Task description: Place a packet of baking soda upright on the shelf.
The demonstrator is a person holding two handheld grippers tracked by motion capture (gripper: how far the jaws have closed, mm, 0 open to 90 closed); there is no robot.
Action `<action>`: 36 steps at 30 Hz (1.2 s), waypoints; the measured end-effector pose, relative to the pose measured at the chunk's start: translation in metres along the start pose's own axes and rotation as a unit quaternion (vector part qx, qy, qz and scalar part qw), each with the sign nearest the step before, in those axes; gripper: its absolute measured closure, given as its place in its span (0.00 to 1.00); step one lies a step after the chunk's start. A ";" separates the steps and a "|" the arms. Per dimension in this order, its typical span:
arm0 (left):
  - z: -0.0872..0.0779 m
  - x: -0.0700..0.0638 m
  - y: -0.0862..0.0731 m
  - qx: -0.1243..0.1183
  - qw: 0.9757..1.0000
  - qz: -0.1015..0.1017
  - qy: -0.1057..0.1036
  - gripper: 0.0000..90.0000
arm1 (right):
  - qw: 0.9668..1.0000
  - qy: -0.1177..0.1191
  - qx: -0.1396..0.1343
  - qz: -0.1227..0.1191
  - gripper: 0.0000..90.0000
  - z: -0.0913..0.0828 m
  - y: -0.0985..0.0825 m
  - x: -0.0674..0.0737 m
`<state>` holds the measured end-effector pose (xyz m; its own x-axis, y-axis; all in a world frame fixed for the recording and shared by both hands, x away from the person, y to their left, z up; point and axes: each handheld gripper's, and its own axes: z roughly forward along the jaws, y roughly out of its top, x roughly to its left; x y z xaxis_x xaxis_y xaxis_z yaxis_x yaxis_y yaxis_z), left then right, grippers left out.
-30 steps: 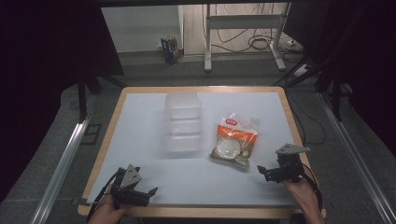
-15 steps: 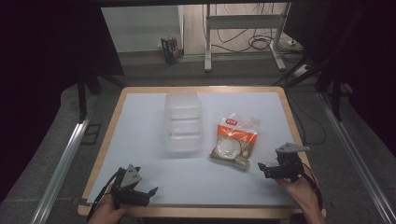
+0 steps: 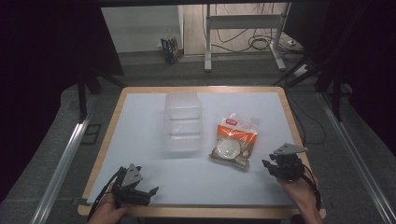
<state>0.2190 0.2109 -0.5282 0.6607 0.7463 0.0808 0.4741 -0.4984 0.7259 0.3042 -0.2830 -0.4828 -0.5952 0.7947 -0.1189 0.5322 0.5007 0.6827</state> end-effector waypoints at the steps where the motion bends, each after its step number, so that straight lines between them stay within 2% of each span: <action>1: 0.000 0.000 0.000 0.000 1.000 0.000 0.000 0.05 | 1.000 0.005 0.003 -0.003 0.77 0.001 0.000 0.001; 3: 0.000 0.000 0.000 0.000 1.000 -0.001 -0.001 0.05 | 1.000 0.011 0.009 -0.006 0.85 0.003 0.001 0.002; 5: 0.000 0.000 0.000 0.001 1.000 -0.001 -0.001 0.05 | 1.000 0.011 0.010 -0.002 0.97 0.004 0.001 0.003; 6: 0.000 0.000 0.000 0.000 1.000 0.000 0.000 0.05 | 1.000 0.014 0.008 0.003 0.98 0.004 0.002 0.003; 8: 0.000 0.000 0.000 0.000 1.000 0.000 0.000 0.05 | 1.000 0.022 0.004 0.010 0.98 0.004 0.004 0.002; 18: 0.000 0.001 0.000 0.000 1.000 -0.005 -0.001 0.05 | 0.999 0.047 0.000 0.008 0.98 0.013 0.007 0.003; 30: 0.001 0.000 0.000 0.003 1.000 -0.005 0.000 0.05 | 0.996 0.084 0.008 0.005 0.98 0.042 0.014 0.008; 36: 0.001 0.001 0.001 0.005 1.000 -0.004 0.001 0.05 | 0.996 0.088 0.015 -0.003 0.98 0.052 0.016 0.008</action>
<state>0.2204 0.2106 -0.5285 0.6555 0.7513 0.0768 0.4851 -0.4969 0.7196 0.3389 -0.2507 -0.5101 -0.6932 0.7208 0.0061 0.5446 0.5182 0.6595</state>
